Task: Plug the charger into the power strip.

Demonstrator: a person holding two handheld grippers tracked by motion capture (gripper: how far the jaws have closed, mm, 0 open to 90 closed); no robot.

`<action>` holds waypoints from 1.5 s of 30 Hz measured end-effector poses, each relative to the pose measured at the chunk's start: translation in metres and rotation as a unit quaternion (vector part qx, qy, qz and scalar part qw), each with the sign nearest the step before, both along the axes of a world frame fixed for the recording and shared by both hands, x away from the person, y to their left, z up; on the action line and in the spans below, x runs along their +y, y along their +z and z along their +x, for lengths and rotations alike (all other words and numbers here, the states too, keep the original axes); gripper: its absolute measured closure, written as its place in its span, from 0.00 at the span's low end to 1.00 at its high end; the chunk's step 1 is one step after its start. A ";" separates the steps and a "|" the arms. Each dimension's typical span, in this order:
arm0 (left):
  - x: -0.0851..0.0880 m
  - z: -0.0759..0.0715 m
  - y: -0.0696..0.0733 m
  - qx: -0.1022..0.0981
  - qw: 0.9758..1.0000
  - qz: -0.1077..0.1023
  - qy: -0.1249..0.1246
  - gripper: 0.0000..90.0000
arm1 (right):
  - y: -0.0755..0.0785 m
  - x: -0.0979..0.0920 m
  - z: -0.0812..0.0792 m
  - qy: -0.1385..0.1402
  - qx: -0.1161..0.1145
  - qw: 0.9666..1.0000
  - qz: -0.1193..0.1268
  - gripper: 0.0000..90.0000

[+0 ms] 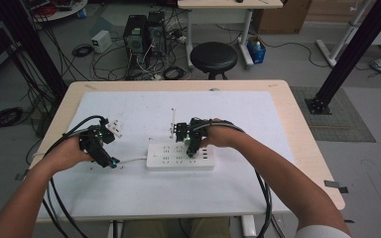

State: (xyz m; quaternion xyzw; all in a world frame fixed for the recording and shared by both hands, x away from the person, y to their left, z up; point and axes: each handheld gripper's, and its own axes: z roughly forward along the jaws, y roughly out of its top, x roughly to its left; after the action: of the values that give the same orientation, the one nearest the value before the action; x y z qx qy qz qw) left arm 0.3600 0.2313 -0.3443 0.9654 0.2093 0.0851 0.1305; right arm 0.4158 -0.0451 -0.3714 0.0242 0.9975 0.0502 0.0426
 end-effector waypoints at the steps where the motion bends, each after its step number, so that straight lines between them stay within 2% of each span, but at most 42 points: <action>1: 0.000 0.000 0.000 0.000 1.000 0.000 0.000 0.22 | 0.000 0.000 0.000 0.003 -0.001 1.000 0.001 0.69; 7: -0.002 0.000 -0.001 0.000 1.000 -0.001 -0.003 0.22 | 0.000 -0.003 -0.002 0.014 -0.007 1.000 0.010 0.68; 9: -0.002 0.000 -0.001 -0.001 1.000 0.000 -0.004 0.22 | 0.000 -0.005 -0.001 0.025 -0.002 0.999 0.021 0.55; 11: -0.002 0.000 -0.001 -0.001 1.000 -0.001 -0.003 0.22 | 0.005 -0.007 -0.001 0.013 0.003 0.999 0.039 0.44; 12: -0.002 0.001 0.000 -0.001 1.000 0.000 -0.003 0.22 | 0.008 -0.008 0.000 0.009 0.000 0.999 0.049 0.43; 13: -0.002 0.001 0.000 -0.001 1.000 -0.001 -0.002 0.22 | 0.011 -0.010 0.000 0.006 -0.004 0.998 0.057 0.36; 17: -0.004 0.000 0.000 -0.003 1.000 -0.005 -0.004 0.22 | 0.022 -0.019 0.005 -0.026 -0.006 0.996 0.087 0.24; 21: -0.004 -0.001 0.001 0.002 1.000 -0.007 -0.002 0.22 | 0.035 -0.030 0.009 -0.059 -0.008 0.991 0.123 0.22; 22: -0.004 -0.001 0.001 0.002 1.000 -0.007 -0.002 0.22 | 0.035 -0.030 0.009 -0.059 -0.008 0.991 0.123 0.22; 25: -0.003 -0.001 0.002 0.002 1.000 -0.010 -0.001 0.22 | 0.043 -0.037 0.012 -0.094 -0.019 0.985 0.141 0.21; 26: -0.002 -0.001 0.003 -0.001 1.000 -0.017 0.003 0.22 | 0.048 -0.042 0.011 -0.093 -0.021 0.985 0.143 0.12; 28: -0.002 -0.001 0.004 -0.002 1.000 -0.018 0.002 0.22 | 0.051 -0.044 0.010 -0.088 -0.019 0.985 0.145 0.11; 29: -0.002 -0.001 0.005 -0.004 1.000 -0.018 0.001 0.22 | 0.056 -0.050 0.010 -0.104 -0.029 0.983 0.148 0.11; 32: 0.000 -0.002 0.006 -0.005 1.000 -0.021 0.000 0.22 | 0.061 -0.061 0.012 -0.135 -0.036 0.979 0.148 0.11; 33: 0.000 -0.002 0.006 -0.005 1.000 -0.021 0.000 0.22 | 0.061 -0.061 0.012 -0.135 -0.036 0.979 0.148 0.11; 34: 0.000 -0.001 0.007 -0.005 1.000 -0.020 -0.001 0.22 | 0.063 -0.069 0.012 -0.154 -0.038 0.976 0.149 0.05; 35: 0.000 -0.001 0.007 -0.005 1.000 -0.021 -0.001 0.22 | 0.064 -0.072 0.011 -0.160 -0.040 0.975 0.146 0.01; 39: 0.001 0.000 0.007 -0.006 1.000 -0.026 -0.002 0.22 | 0.073 -0.091 0.005 -0.182 -0.047 0.972 0.143 0.01; 42: 0.001 0.001 0.007 -0.007 1.000 -0.027 -0.002 0.22 | 0.077 -0.099 0.001 -0.186 -0.052 0.970 0.146 0.01; 45: -0.001 0.003 0.007 -0.004 1.000 -0.025 -0.007 0.22 | 0.080 -0.117 -0.009 -0.200 -0.055 0.970 0.131 0.01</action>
State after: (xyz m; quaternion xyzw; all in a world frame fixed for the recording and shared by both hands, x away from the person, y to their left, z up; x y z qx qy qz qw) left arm 0.3627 0.2308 -0.3377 0.9629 0.2041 0.0822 0.1564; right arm 0.4066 -0.1625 -0.2916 0.2255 0.9535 0.1718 0.1028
